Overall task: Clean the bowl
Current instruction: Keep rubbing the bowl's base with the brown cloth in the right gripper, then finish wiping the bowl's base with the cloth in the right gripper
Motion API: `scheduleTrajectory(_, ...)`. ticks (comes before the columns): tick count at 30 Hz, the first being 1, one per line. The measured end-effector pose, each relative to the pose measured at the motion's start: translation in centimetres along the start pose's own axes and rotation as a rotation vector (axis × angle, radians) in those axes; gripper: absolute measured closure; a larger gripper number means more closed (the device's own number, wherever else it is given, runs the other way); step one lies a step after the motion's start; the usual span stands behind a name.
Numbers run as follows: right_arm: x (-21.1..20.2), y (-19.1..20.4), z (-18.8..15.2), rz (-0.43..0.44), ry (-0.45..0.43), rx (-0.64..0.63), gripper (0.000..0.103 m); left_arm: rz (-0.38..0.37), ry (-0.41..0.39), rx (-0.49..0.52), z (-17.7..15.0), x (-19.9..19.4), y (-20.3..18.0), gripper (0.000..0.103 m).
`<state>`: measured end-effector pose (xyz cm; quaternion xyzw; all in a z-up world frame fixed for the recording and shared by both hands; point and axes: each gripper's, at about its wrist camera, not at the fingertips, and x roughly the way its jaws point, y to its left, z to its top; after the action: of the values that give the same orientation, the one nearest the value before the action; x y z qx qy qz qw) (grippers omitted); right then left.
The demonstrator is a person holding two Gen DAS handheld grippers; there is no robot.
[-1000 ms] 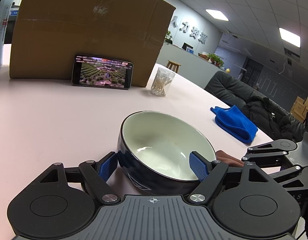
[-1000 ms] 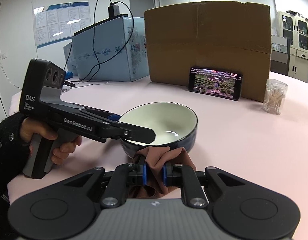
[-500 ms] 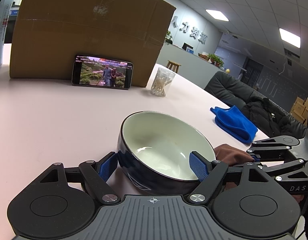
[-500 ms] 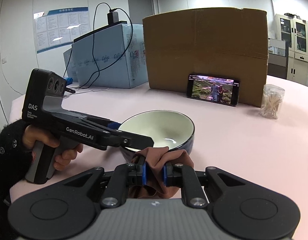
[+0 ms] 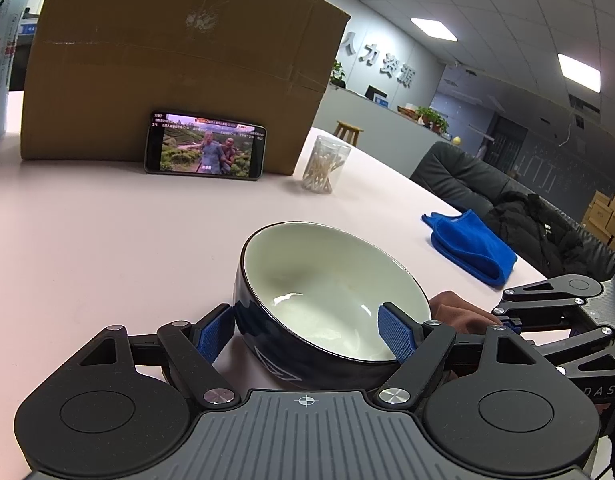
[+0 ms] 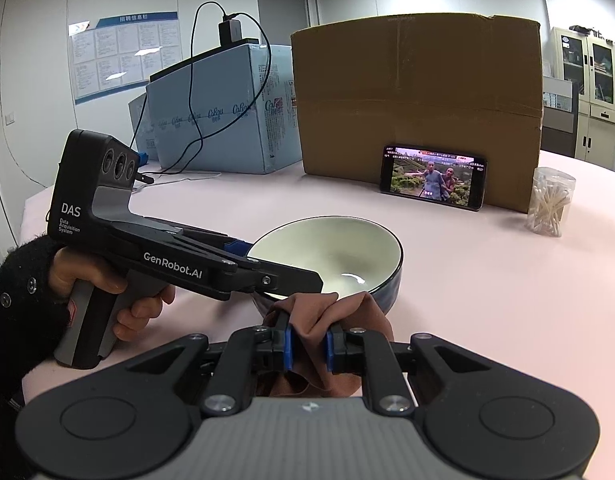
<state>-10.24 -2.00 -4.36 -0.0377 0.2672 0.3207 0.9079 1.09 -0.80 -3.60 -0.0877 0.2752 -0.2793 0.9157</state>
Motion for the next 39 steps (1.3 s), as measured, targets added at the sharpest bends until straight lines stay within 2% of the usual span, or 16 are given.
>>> scheduleTrajectory(4, -0.2, -0.4, -0.3, -0.028, -0.007, 0.015, 0.086, 0.003, 0.000, 0.005, 0.0, -0.2, -0.4, 0.023)
scheduleTrajectory(7, -0.3, -0.6, -0.4, -0.081, -0.016, 0.022, 0.086, 0.007, 0.000, 0.011, 0.0, -0.2, -0.8, 0.023)
scheduleTrajectory(10, -0.2, -0.1, -0.4, -0.078, -0.016, 0.006, 0.087, 0.009, 0.001, 0.011, 0.1, 0.1, -1.3, 0.023)
scheduleTrajectory(14, 0.0, 1.0, -0.4, -0.009, -0.006, -0.024, 0.086, 0.009, 0.001, 0.015, 0.2, 0.8, -1.5, 0.023)
scheduleTrajectory(17, 0.3, 1.4, -0.2, -0.034, 0.005, -0.055, 0.087, 0.009, 0.000, 0.014, 0.2, 0.7, -1.6, 0.023)
scheduleTrajectory(23, -0.1, 0.8, -0.1, -0.085, 0.004, -0.038, 0.085, 0.008, 0.000, 0.013, 0.1, 0.6, -1.7, 0.023)
scheduleTrajectory(27, -0.1, 0.8, -0.2, -0.080, 0.004, -0.038, 0.086, 0.010, 0.000, 0.015, 0.1, 0.4, -2.1, 0.023)
scheduleTrajectory(30, 0.1, 1.2, -0.2, -0.044, 0.009, -0.043, 0.086, 0.011, -0.001, 0.019, 0.0, 0.3, -2.4, 0.023)
scheduleTrajectory(39, -0.1, 0.6, 0.0, -0.076, 0.011, -0.036, 0.086, 0.009, -0.001, 0.014, -0.1, 0.2, -2.4, 0.023)
